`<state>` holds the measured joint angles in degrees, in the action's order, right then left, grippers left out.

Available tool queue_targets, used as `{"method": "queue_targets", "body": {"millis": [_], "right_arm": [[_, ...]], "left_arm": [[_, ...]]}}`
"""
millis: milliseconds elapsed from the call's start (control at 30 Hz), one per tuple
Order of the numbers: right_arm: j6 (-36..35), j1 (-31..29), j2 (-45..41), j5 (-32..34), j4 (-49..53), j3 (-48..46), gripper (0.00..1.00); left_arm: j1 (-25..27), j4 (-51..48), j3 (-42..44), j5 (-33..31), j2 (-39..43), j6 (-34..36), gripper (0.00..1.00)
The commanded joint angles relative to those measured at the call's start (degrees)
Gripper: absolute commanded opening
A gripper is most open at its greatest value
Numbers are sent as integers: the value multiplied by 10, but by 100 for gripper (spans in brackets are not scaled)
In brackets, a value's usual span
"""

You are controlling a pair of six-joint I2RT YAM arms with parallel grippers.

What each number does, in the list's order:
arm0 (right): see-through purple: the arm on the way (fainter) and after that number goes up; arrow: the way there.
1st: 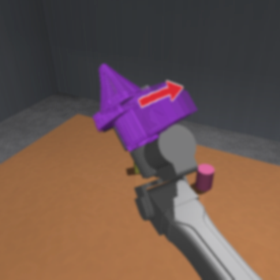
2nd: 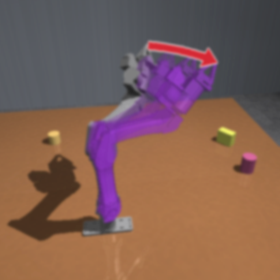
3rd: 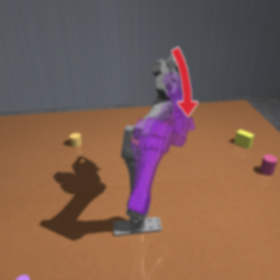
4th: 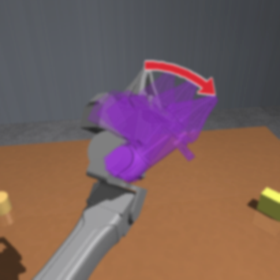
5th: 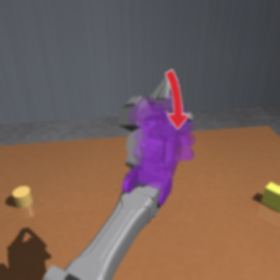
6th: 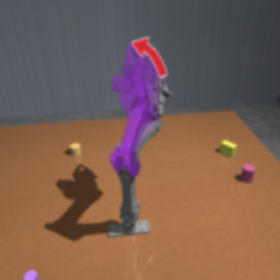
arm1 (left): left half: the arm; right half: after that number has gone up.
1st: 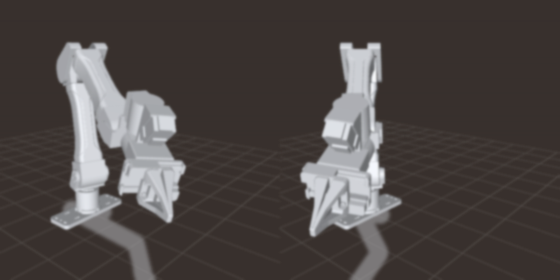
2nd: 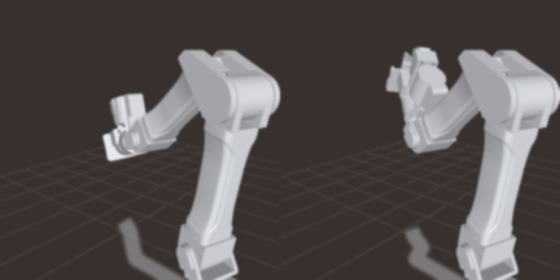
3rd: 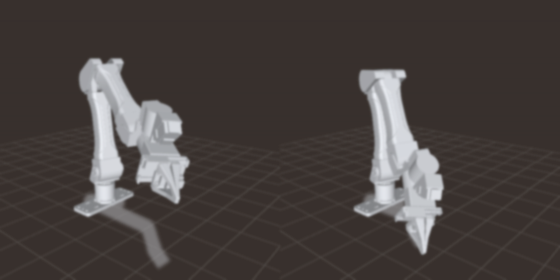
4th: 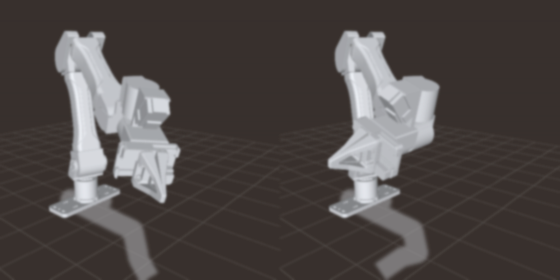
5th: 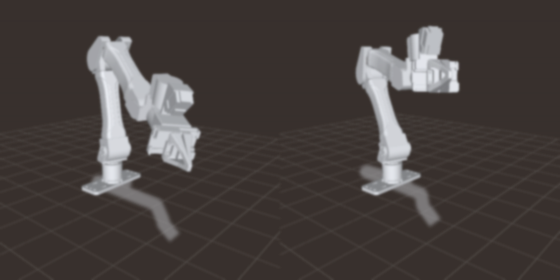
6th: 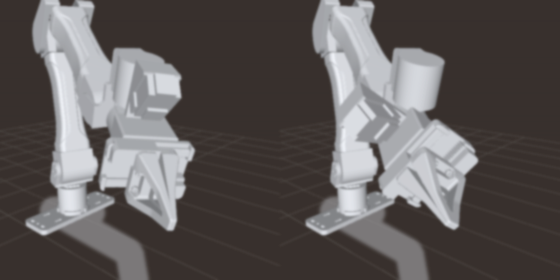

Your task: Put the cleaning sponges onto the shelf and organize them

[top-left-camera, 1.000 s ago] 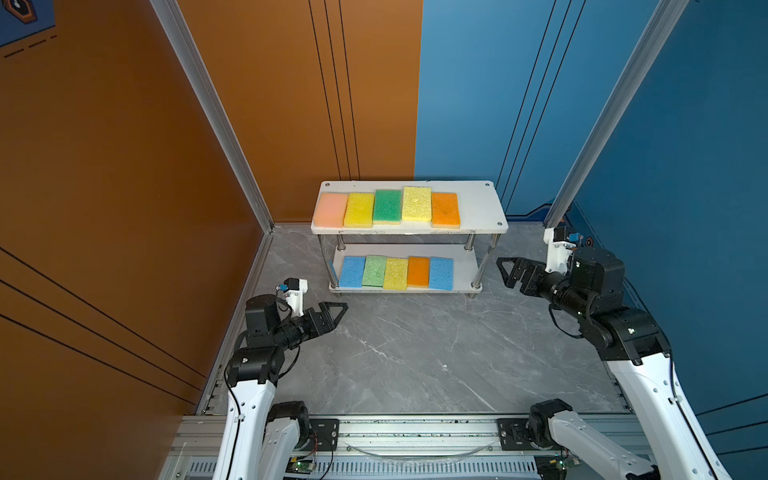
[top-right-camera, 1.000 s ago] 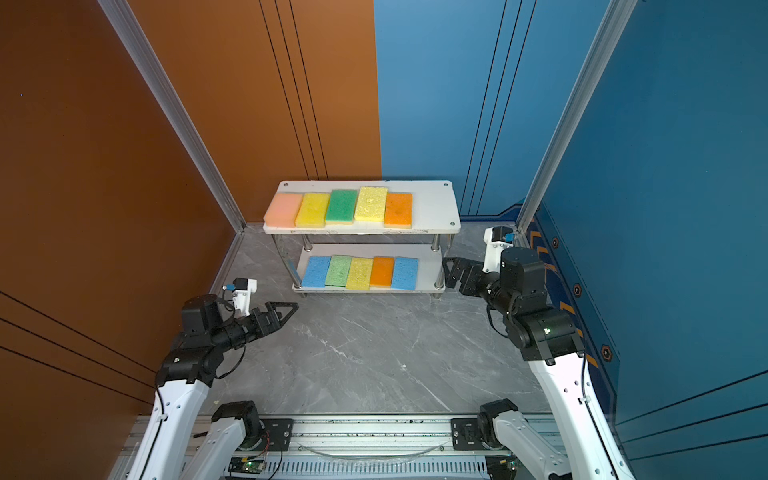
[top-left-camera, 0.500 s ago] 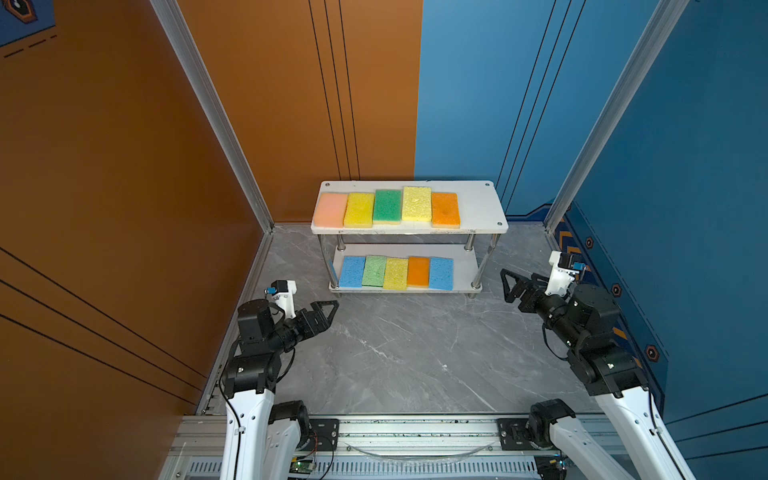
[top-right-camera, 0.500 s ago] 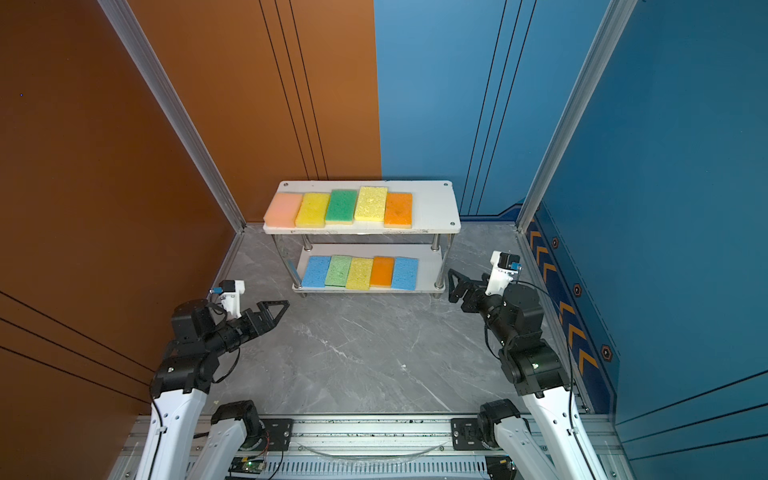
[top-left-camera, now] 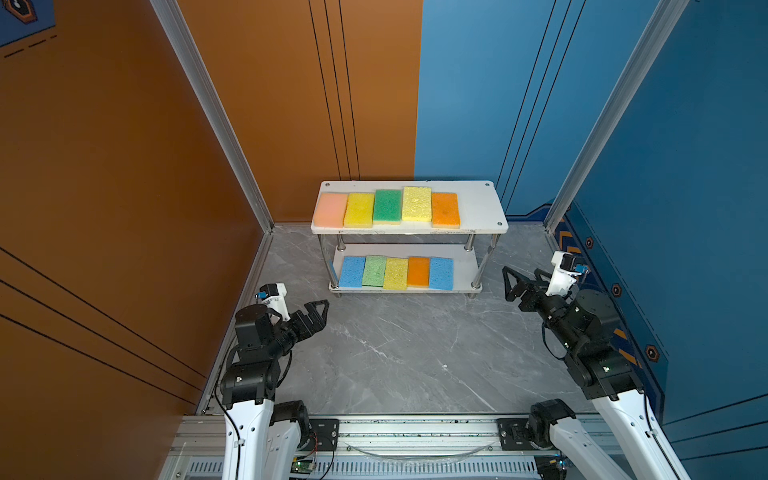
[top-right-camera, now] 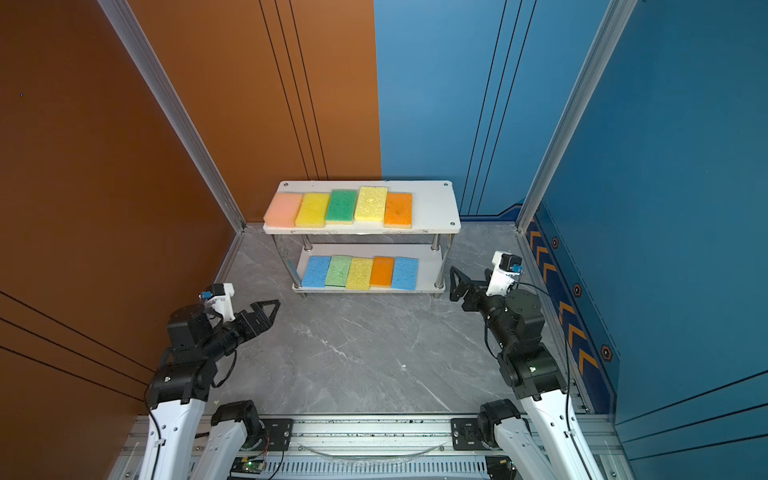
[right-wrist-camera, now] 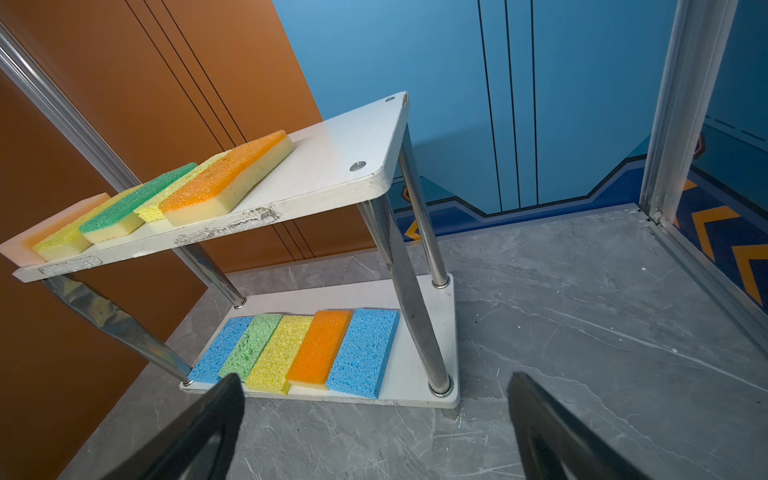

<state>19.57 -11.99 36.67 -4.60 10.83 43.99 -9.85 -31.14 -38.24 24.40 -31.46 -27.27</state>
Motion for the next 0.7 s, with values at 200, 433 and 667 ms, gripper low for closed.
{"method": "queue_targets", "body": {"millis": [200, 433, 667], "right_arm": [[-49, 6, 5, 10, -16, -15, 99], [-60, 17, 8, 7, -17, -21, 100], [-51, 20, 26, 4, -31, -26, 100]], "left_arm": [[-2, 65, 44, -142, 19, 47, 98], [20, 129, 20, -220, -6, 86, 98], [119, 292, -2, -272, -41, 195, 98]]}}
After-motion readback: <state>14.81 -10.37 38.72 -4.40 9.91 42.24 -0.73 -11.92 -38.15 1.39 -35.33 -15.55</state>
